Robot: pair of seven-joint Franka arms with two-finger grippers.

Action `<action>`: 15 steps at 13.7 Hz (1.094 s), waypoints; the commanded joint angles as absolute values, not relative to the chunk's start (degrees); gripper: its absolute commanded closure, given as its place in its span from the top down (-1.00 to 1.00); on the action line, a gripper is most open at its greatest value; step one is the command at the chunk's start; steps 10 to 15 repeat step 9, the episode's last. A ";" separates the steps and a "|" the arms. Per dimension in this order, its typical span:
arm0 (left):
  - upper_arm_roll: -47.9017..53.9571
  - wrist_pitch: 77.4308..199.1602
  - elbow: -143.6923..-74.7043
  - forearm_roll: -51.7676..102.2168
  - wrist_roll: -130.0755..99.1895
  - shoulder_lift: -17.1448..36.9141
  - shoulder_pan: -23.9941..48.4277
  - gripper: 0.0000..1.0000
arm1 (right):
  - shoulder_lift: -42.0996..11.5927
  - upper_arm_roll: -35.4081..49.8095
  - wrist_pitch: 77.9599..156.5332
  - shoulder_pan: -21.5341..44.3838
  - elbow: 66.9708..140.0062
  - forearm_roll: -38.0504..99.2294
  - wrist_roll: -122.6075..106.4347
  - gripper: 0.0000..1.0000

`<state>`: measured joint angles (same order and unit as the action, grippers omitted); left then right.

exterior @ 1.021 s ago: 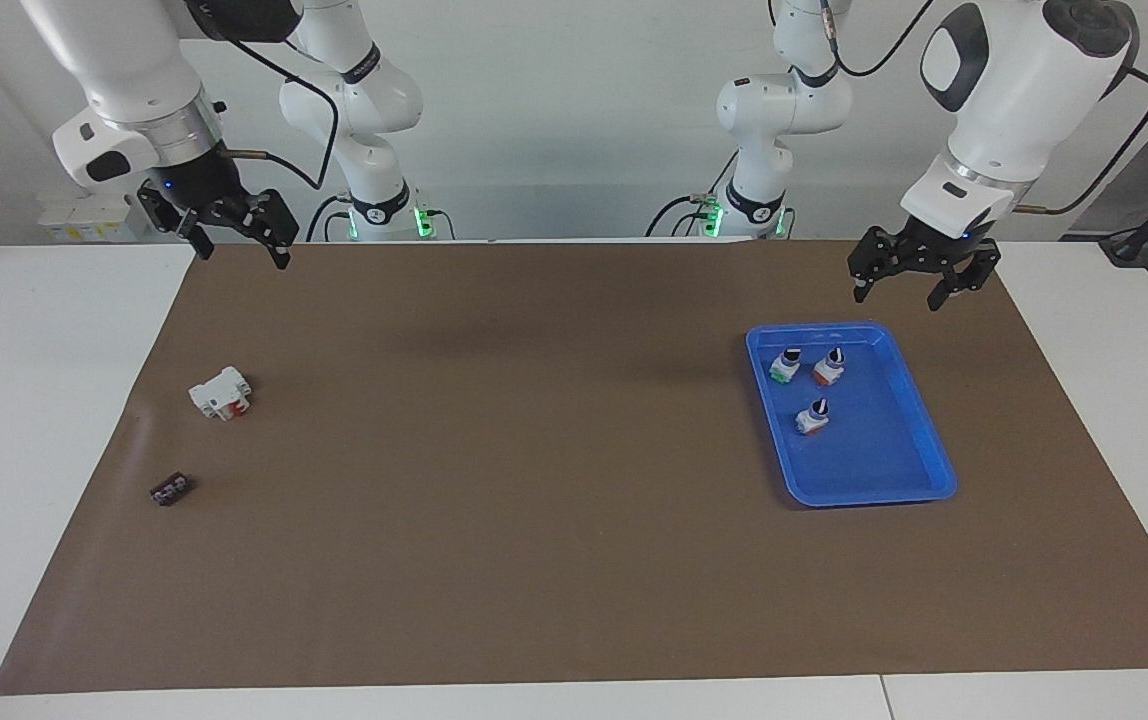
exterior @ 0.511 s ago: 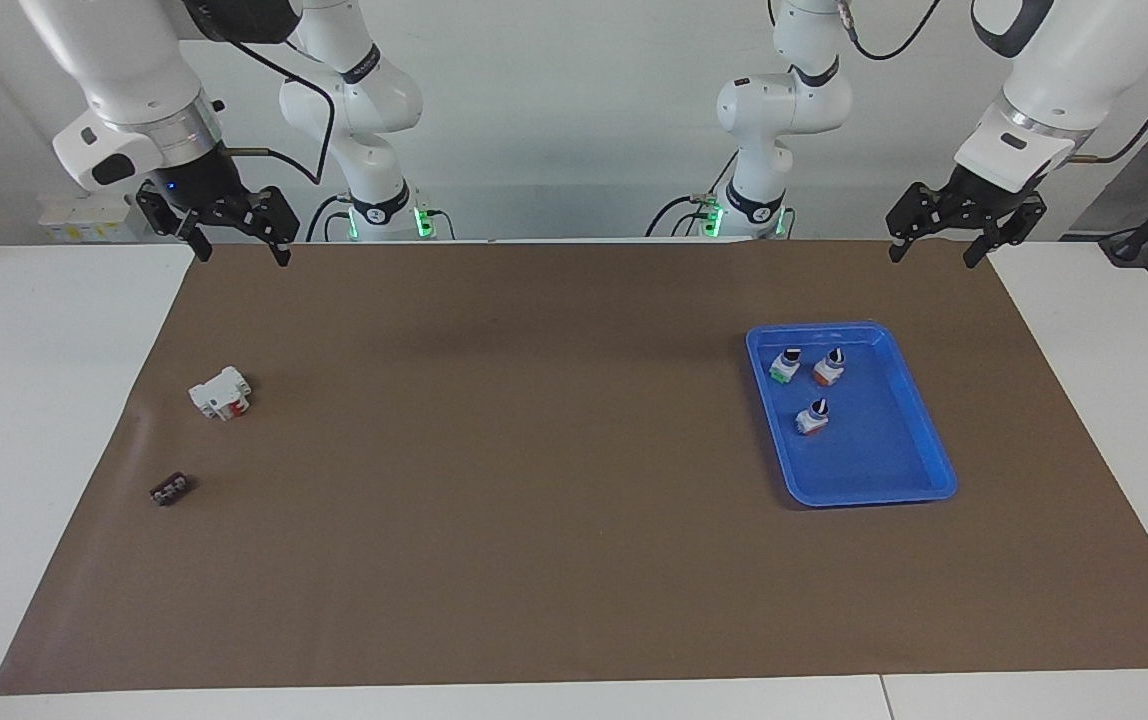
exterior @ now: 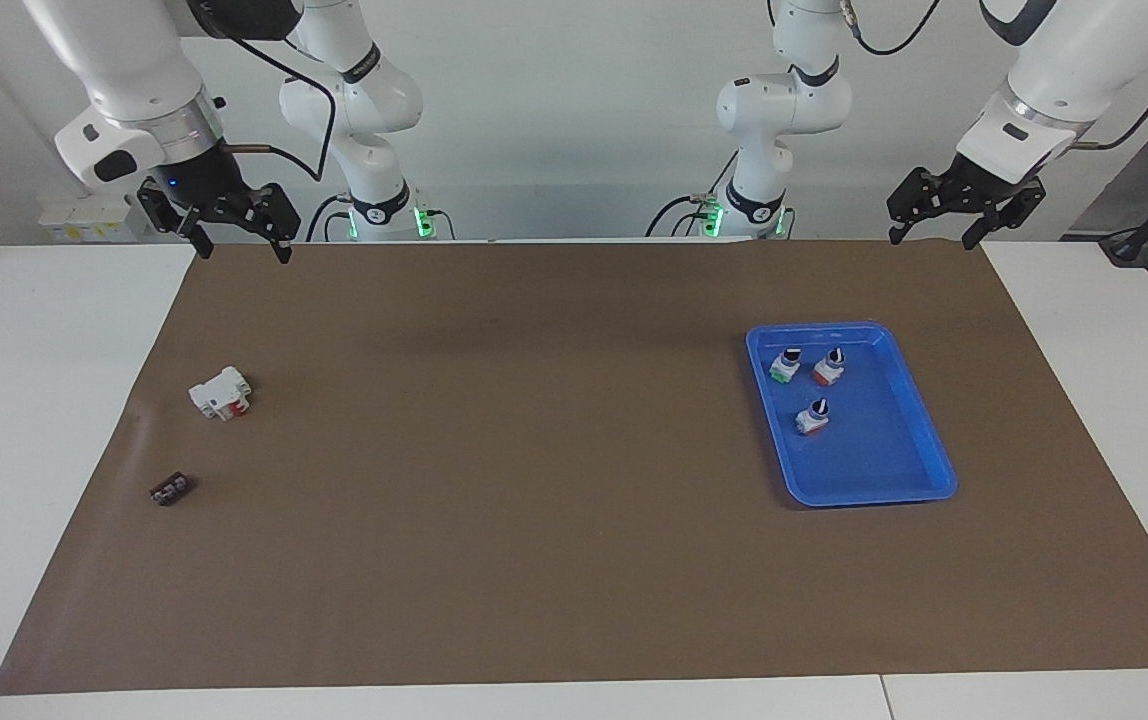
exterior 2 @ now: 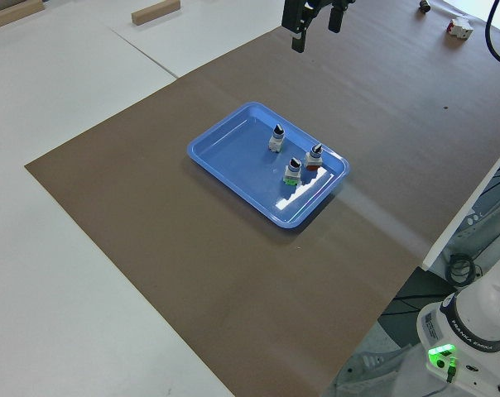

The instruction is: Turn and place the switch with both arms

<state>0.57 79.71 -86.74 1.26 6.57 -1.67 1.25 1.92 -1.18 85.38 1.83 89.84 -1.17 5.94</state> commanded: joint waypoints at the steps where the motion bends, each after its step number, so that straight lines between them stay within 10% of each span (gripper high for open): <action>1: 0.62 76.99 -84.38 0.09 6.15 -1.32 1.84 1.00 | 3.43 -0.79 85.17 1.23 91.32 -1.14 4.13 0.98; 15: 1.58 77.61 -85.16 0.18 1.49 -2.55 1.93 1.00 | 3.43 -0.79 85.17 1.23 91.32 -1.14 4.13 0.98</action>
